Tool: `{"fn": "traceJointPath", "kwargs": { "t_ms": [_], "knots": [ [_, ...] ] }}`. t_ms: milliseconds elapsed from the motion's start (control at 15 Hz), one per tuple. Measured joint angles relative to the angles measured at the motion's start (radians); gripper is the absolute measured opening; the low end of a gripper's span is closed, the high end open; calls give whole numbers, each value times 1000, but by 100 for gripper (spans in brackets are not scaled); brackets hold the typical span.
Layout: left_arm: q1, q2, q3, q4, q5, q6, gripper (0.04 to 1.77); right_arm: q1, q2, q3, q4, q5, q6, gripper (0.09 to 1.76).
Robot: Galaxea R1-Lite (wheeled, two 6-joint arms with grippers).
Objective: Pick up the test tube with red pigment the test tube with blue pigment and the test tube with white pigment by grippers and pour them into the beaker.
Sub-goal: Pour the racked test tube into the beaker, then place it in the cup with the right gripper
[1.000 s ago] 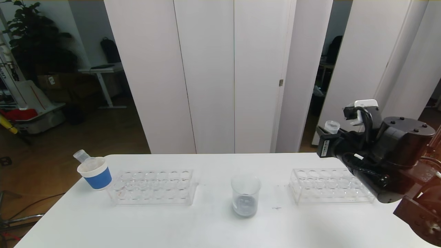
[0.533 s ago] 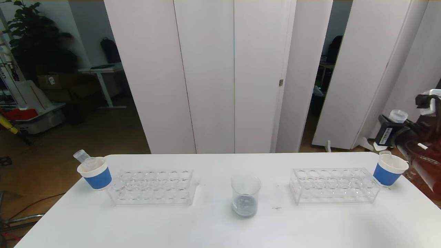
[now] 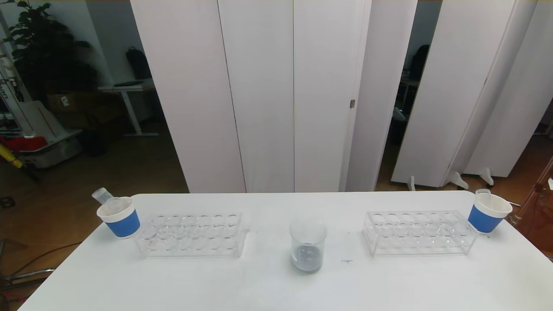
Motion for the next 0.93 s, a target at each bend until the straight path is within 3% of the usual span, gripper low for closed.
{"fn": "traceJointPath", "kwargs": {
  "t_ms": [200,467,933],
  "knots": [
    [0,0,0,0,0,0,175,-68,80,-3,-77,15,37,58],
    [0,0,0,0,0,0,175,-85,226,-55,-187,16,53,58],
    [0,0,0,0,0,0,175,3,455,-181,-192,4,138,58]
  ]
}}
